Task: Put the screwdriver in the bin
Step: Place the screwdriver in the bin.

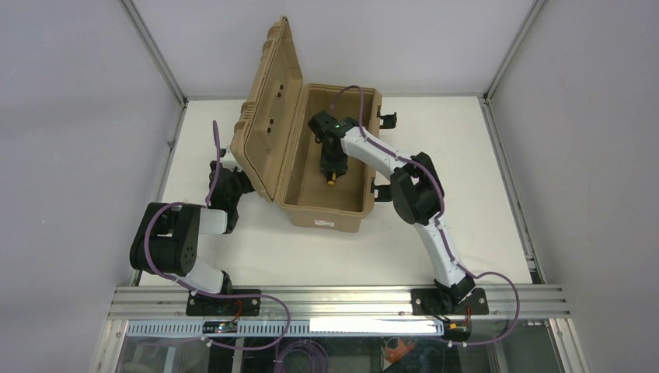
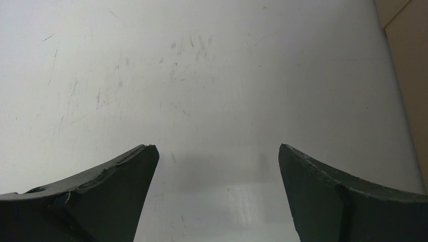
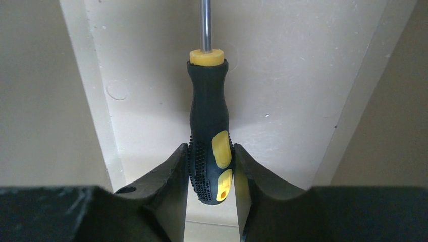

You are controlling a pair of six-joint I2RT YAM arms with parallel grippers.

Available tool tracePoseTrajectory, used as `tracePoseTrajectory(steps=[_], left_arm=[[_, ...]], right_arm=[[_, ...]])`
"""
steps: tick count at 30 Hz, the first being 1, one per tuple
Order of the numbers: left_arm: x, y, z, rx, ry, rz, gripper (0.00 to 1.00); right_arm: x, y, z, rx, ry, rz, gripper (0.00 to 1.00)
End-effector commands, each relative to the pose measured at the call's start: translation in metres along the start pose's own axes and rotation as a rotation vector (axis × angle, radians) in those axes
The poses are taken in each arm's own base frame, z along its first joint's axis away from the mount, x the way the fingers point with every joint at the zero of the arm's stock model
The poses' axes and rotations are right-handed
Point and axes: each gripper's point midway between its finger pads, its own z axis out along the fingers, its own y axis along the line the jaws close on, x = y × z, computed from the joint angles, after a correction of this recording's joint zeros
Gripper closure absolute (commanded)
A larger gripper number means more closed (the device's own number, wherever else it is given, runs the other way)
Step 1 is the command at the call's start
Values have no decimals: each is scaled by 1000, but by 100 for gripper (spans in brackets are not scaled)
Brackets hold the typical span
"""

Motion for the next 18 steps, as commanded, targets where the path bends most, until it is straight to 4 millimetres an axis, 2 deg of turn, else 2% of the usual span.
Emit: tracePoseTrajectory(steps=[1, 11, 18], left_arm=[[-17, 1, -2, 8, -55, -15, 1], [-16, 1, -2, 8, -52, -16, 1], [-17, 1, -2, 8, -54, -16, 1]], right_arm=[[-4, 2, 8, 12, -37, 14, 86], [5, -7, 21, 51, -9, -8, 76], [3, -6, 16, 42, -9, -3, 64]])
